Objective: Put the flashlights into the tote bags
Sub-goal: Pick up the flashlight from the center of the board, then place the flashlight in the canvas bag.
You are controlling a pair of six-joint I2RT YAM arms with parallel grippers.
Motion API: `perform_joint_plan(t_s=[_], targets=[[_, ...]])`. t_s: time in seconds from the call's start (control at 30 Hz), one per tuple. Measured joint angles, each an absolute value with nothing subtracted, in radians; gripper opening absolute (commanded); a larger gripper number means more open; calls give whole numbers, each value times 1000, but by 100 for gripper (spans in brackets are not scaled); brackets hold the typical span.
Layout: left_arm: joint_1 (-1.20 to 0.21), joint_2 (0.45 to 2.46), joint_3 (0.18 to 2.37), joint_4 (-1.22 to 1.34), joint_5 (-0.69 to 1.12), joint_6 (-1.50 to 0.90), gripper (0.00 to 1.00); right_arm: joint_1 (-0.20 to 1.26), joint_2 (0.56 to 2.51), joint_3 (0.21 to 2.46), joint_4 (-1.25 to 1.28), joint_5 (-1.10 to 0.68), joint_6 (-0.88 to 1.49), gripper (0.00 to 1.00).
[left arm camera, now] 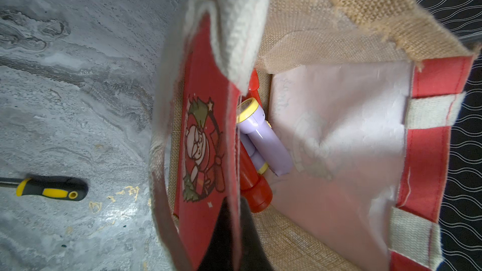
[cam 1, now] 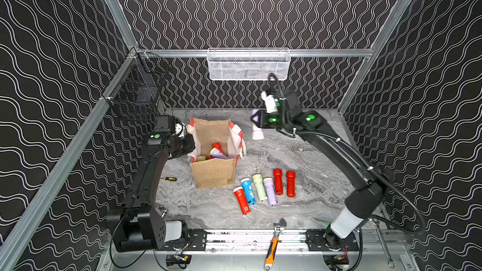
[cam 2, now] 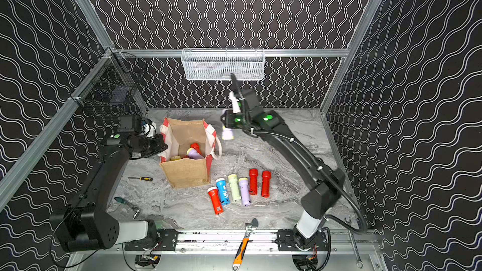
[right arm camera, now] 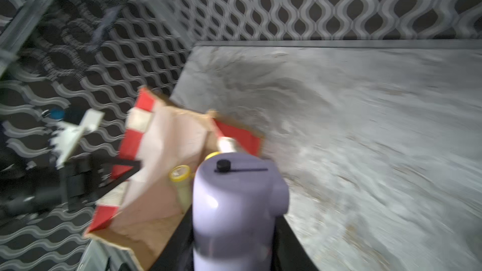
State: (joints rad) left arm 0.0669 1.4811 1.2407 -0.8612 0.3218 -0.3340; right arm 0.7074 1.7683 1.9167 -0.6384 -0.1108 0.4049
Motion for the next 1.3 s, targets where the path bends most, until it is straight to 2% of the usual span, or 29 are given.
perform_joint_plan(t_s=[0.13,0.23,0.73,1.17,1.3], targets=[[67,1481,1243,-862,327,-334,3,788,1937,2127,-645,-136,379,39],[67,1475,1242,-862,330,-334,3,819,2028,2200,-645,-150,377,39],[67,1476,1237,-856,342,-334,3,918,2244,2149,-608,-363,489,38],[67,1475,1234,-855,342,-333,3,916,2385,2122,-626,-375,535,41],[67,1475,1230,-854,342,-333,3,914,2408,2117,-637,-337,534,50]])
